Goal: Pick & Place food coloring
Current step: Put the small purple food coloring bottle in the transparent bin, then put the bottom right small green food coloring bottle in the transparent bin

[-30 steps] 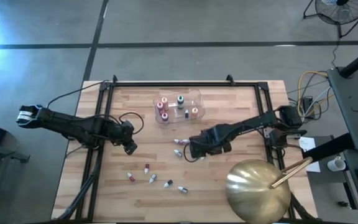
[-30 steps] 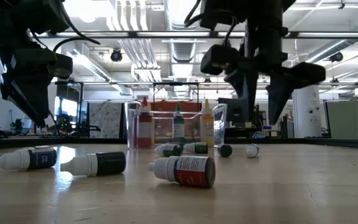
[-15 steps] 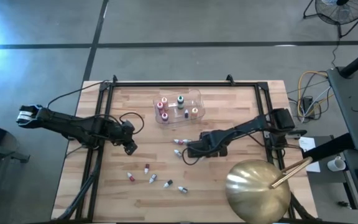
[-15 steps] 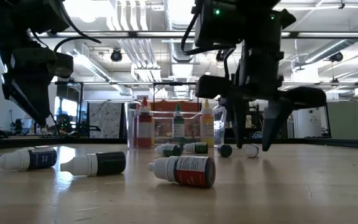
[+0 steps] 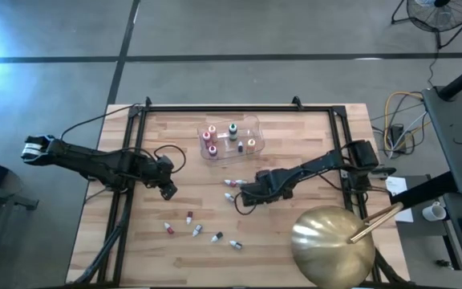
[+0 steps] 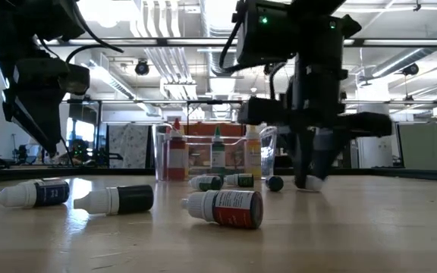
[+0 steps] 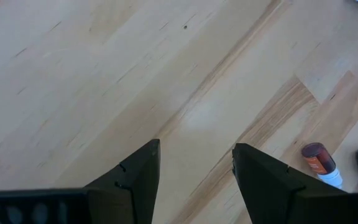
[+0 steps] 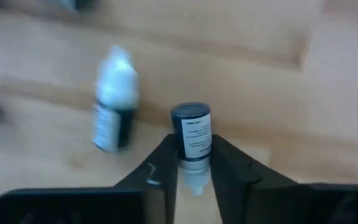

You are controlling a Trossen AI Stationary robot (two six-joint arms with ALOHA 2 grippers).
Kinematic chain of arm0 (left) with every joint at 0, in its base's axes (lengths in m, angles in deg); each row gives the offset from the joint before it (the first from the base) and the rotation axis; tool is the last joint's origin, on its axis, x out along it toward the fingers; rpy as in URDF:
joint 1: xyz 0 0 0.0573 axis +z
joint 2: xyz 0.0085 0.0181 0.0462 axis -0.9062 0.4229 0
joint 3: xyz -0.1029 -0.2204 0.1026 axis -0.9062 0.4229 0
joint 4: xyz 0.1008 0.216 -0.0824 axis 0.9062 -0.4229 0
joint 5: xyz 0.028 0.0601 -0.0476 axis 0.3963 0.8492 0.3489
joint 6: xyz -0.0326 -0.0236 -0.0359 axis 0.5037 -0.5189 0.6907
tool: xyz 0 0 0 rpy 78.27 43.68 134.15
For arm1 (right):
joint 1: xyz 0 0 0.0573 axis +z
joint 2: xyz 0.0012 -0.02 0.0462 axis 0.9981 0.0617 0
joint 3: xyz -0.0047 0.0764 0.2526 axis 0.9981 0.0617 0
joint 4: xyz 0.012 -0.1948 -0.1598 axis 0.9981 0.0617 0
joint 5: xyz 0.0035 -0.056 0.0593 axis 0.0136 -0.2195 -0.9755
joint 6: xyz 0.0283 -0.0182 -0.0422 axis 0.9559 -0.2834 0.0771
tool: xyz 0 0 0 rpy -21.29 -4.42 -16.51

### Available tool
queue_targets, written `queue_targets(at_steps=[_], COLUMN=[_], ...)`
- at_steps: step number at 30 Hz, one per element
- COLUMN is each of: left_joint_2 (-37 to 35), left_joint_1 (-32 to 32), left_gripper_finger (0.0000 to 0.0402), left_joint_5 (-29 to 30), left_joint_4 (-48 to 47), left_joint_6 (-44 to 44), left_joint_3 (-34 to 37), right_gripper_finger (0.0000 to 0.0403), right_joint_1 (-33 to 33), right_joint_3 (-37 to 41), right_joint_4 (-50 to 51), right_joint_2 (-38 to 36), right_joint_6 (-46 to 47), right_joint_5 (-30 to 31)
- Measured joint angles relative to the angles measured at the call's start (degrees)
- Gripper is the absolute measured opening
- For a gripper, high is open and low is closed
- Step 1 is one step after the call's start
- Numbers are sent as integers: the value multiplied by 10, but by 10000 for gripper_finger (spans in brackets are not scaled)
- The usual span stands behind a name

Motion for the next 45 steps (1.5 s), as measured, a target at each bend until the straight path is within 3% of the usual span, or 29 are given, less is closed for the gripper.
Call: queue_targets(at_steps=[6, 10, 12, 15, 20, 26, 29, 35, 41, 45], left_joint_2=[0, 0, 0, 0, 0, 0, 0, 0, 0, 0], left_joint_1=[0, 0, 0, 0, 0, 0, 0, 0, 0, 0], left_gripper_finger=[174, 174, 174, 174, 174, 174, 174, 174, 174, 174], left_joint_5=[0, -4, -10, -12, -12, -12, -11, -10, -10, -10], left_joint_4=[2, 5, 11, 20, 24, 26, 25, 26, 27, 28], left_joint_6=[1, 5, 6, 15, 30, 53, 58, 58, 57, 57], left_joint_3=[0, 0, 0, 0, -1, -2, -1, -1, -1, -1], right_gripper_finger=[49, 54, 71, 108, 175, 224, 231, 228, 228, 228], right_joint_1=[-24, -53, -77, -126, -187, -160, -137, -102, -54, -26], right_joint_3=[-31, -94, -127, -166, -220, -288, -305, -239, -167, -155], right_joint_4=[1, -3, -7, -25, -25, 60, 135, 183, 152, 128], right_joint_2=[-53, -89, -93, -83, -78, -87, -87, -61, -17, 12], right_joint_6=[-92, -203, -275, -355, -363, -468, -485, -327, -229, -194], right_joint_5=[69, 159, 195, 197, 195, 270, 216, 62, -17, -29])
